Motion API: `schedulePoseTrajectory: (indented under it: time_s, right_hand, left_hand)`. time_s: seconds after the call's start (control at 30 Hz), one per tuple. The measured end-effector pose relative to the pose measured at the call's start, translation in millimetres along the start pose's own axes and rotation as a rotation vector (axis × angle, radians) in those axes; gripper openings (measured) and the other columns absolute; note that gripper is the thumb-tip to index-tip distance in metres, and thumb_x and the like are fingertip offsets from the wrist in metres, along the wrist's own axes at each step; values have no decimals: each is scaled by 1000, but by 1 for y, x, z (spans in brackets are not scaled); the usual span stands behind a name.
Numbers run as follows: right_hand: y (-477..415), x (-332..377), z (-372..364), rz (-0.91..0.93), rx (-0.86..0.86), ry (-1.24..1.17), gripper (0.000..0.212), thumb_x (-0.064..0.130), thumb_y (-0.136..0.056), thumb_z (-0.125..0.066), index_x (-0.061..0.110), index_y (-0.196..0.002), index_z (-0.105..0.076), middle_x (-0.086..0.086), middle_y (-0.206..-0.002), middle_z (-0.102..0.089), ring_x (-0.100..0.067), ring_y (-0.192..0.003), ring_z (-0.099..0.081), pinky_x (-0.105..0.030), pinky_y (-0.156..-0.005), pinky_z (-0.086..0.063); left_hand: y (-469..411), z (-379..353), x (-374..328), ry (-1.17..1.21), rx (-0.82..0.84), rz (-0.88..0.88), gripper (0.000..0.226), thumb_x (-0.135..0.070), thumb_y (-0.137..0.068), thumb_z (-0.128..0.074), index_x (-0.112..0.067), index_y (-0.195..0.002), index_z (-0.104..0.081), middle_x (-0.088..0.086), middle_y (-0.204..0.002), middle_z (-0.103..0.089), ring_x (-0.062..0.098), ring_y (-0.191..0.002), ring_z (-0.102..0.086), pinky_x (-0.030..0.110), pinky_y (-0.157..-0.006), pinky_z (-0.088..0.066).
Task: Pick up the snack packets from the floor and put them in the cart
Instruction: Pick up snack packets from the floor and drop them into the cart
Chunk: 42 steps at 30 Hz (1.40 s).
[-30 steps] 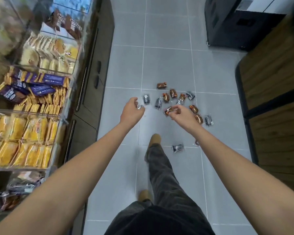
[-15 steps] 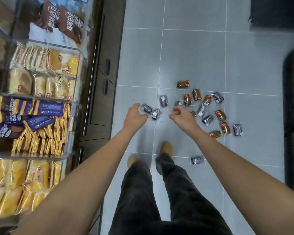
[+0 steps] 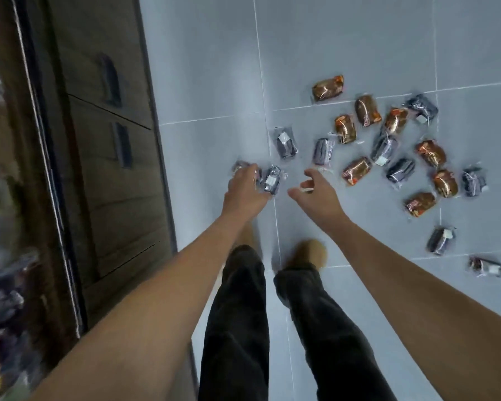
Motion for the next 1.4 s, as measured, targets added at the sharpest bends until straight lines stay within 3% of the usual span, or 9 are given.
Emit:
schedulePoseTrajectory:
  time_s: [0.33, 0.47, 0.6, 0.67, 0.77, 0.87, 1.0, 1.2, 1.4]
  right_hand:
    - [-166, -125, -118, -38, -38, 43, 63, 25, -84, -65, 17, -140, -37, -13, -122, -53, -28, -116, -49, -29, -87, -37]
    - [-214, -161, -152, -99, -66, 17, 74, 28, -81, -67, 22, -145, -30, -16, -127, -44, -33, -118, -47, -39, -101, -41]
    - [-245, -180, -179, -78, -173, 51, 87, 36, -73, -74, 23, -145, -27, -16, -124, -38, -37, -117, -45, -45, -103, -40]
    - [-253, -186, -188, -74, -233, 140, 93, 38, -72, -75, 21, -147, -23, -17, -128, -36, -37, -117, -43, -45, -103, -40]
    - [-257, -189, -194, -81, -319, 171, 92, 32, -71, -75, 22, -148, -23, -16, -129, -36, -36, -115, -44, -46, -101, -40]
    - [-259, -188, -191, -51, -348, 118, 85, 20, -73, -69, 21, -146, -27, -17, -121, -40, -39, -107, -47, -45, -98, -42]
    - [-251, -187, -178, -18, -264, 112, 78, 15, -75, -64, 21, -146, -31, -18, -118, -44, -39, -106, -48, -43, -96, -43]
    - [-200, -170, -139, -16, -206, 70, 75, 11, -76, -62, 23, -144, -33, -17, -118, -43, -38, -106, -48, -40, -95, -44]
    - [-110, -132, -68, -30, -209, 25, 75, 10, -78, -62, 23, -145, -31, -16, -119, -43, -36, -109, -47, -34, -94, -39]
  left_hand:
    - [-168, -82, 133, -234, 105, -86, 71, -14, -85, -58, -15, -148, -26, 7, -155, -23, 26, -142, -22, 34, -113, -25]
    - [-214, -114, 162, -418, 132, -148, 75, -19, -85, -59, -22, -149, -21, 5, -158, -12, 27, -146, -9, 42, -116, -20]
    - [-246, -131, 175, -727, 63, -241, 77, -15, -83, -59, -25, -149, -18, 4, -159, -6, 29, -146, 1, 51, -114, -11]
    - [-259, -133, 180, -851, 21, -295, 79, -10, -81, -60, -24, -148, -20, 5, -158, -11, 31, -146, -2, 54, -113, -11]
    - [-266, -133, 185, -947, -92, -411, 78, -5, -68, -70, -19, -139, -40, 11, -142, -42, 36, -137, -30, 55, -106, -27]
    - [-266, -134, 187, -945, -151, -437, 71, -12, -65, -75, -18, -131, -50, 9, -125, -54, 35, -120, -47, 46, -93, -41]
    - [-249, -130, 184, -790, -48, -244, 64, -29, -80, -67, -22, -138, -40, 6, -131, -46, 30, -121, -39, 40, -90, -41]
    - [-197, -108, 154, -607, -27, -56, 62, -33, -83, -63, -25, -139, -37, 5, -132, -44, 28, -124, -35, 39, -85, -43]
    - [-112, -80, 80, -410, -33, 74, 64, -36, -82, -63, -27, -139, -34, 4, -132, -43, 28, -124, -35, 36, -82, -40]
Point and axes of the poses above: each hand's wrist, its own y-axis away from the middle knuckle, its own z-axis out of the back of the hand, x = y × z, the point moved 3 cm from there along -y, towards the middle knuckle
